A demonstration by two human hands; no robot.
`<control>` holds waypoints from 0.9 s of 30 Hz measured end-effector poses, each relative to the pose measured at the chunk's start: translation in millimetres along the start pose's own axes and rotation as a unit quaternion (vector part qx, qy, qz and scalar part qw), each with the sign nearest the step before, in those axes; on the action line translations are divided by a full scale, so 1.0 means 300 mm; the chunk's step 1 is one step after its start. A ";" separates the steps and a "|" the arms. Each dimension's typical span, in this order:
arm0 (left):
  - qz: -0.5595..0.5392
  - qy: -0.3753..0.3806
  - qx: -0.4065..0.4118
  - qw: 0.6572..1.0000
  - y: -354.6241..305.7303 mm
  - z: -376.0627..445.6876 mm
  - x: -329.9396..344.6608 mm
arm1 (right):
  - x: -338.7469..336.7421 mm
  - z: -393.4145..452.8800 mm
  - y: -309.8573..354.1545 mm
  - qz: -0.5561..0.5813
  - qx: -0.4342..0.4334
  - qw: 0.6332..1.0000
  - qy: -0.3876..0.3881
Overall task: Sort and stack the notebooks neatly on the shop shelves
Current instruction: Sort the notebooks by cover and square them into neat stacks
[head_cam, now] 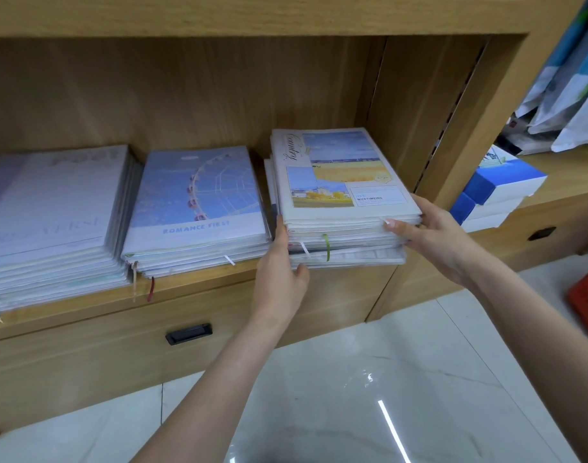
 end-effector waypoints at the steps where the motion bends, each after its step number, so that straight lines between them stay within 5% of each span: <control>1: 0.000 0.004 -0.003 1.000 -0.004 -0.007 0.002 | -0.001 0.002 -0.001 0.004 0.005 1.000 0.006; 12: -0.200 0.082 -0.065 0.974 0.044 0.026 -0.032 | 0.028 0.008 -0.033 0.087 0.046 0.992 -0.085; 17: -0.191 0.122 -0.065 0.972 0.053 0.023 -0.018 | 0.025 0.009 -0.027 0.071 0.054 0.993 -0.079; 27: -0.134 0.072 -0.048 0.987 0.082 0.030 0.017 | 0.026 0.030 -0.009 0.044 0.079 0.995 -0.029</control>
Point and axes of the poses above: each hand's wrist, its own z-axis towards the middle knuckle, its own x-axis out of the palm, y = z × x, the point moved 7 cm from there along z, towards the middle knuckle, and after that the axes turned 8 degrees about -x, right-handed, at the moved point
